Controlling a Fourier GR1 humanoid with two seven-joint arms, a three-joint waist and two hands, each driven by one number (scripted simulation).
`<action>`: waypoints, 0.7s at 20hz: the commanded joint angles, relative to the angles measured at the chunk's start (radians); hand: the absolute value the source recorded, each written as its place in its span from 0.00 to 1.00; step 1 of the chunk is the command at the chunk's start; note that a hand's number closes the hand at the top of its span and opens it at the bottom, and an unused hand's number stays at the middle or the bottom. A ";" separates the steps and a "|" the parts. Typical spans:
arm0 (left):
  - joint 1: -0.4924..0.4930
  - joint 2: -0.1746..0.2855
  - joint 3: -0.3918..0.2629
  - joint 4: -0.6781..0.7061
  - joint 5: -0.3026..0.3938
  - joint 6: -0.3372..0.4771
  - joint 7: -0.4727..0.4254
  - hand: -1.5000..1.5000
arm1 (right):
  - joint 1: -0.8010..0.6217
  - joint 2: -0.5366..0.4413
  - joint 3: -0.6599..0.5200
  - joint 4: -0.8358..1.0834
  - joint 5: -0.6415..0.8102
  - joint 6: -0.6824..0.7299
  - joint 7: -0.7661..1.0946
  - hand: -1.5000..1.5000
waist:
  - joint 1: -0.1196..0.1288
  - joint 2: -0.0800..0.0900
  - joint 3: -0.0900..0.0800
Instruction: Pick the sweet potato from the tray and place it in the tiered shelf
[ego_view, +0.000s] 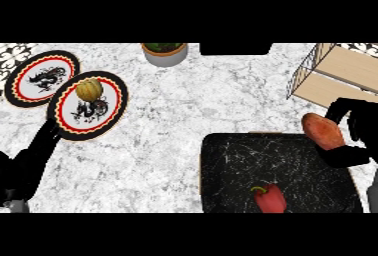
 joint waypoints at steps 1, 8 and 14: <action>-0.017 -0.016 -0.007 0.018 -0.022 0.024 -0.009 0.50 | -0.020 0.033 -0.123 -0.173 -0.163 0.087 0.090 1.00 | -0.007 -0.001 0.000; -0.053 0.027 0.026 0.023 0.014 -0.022 0.031 0.50 | -0.091 0.011 -0.311 -0.441 -0.405 0.237 0.352 1.00 | 0.000 0.000 0.000; -0.008 -0.007 0.005 -0.003 -0.014 -0.019 0.000 0.50 | -0.239 -0.077 -0.399 -0.458 -0.534 0.238 0.513 1.00 | 0.017 0.003 0.000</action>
